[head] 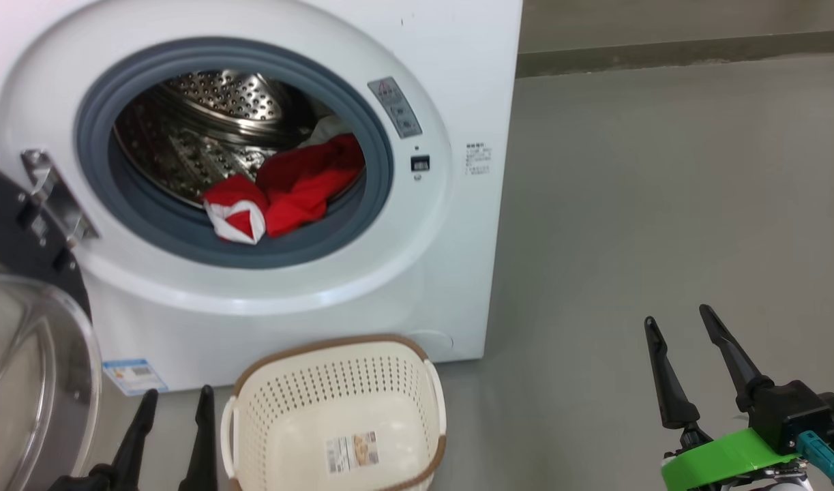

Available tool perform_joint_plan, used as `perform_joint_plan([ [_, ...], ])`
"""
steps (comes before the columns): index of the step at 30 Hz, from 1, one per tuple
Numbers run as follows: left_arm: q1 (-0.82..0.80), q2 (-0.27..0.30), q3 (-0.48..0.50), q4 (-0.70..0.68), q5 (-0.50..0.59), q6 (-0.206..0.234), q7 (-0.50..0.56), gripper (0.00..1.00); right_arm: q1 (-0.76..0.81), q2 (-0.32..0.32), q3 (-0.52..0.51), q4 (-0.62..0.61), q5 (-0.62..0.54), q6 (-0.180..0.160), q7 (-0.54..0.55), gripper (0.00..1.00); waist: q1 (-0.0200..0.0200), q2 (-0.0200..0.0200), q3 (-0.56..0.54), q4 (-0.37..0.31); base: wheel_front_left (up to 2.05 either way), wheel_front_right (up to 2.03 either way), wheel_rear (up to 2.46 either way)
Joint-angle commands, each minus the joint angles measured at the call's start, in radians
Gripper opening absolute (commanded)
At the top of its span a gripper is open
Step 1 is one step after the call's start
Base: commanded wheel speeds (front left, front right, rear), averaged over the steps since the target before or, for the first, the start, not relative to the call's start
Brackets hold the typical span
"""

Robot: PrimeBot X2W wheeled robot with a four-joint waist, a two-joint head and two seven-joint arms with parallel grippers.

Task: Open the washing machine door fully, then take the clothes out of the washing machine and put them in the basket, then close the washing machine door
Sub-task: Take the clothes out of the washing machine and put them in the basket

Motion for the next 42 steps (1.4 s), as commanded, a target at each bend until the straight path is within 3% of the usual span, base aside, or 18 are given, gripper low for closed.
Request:
perform_joint_plan([
  [1,-0.038,0.022,0.031,-0.039,0.002,-0.009,-0.005,1.00,-0.021,-0.008,0.027,-0.023,0.001,0.005,-0.012,1.00,0.0000,0.0000,0.001,0.000,2.18,-2.09,-0.09],
  [6,-0.033,0.019,0.031,-0.062,-0.005,-0.033,-0.012,1.00,-0.022,-0.008,0.022,-0.021,0.000,0.005,-0.012,1.00,0.0000,0.0000,0.002,0.001,1.73,-1.72,-0.01],
  [42,-0.097,0.012,0.013,-0.006,-0.008,0.018,0.000,1.00,-0.012,-0.008,0.028,-0.025,-0.004,0.005,-0.012,1.00,0.0000,0.0000,0.028,0.034,0.18,-0.18,0.00],
])
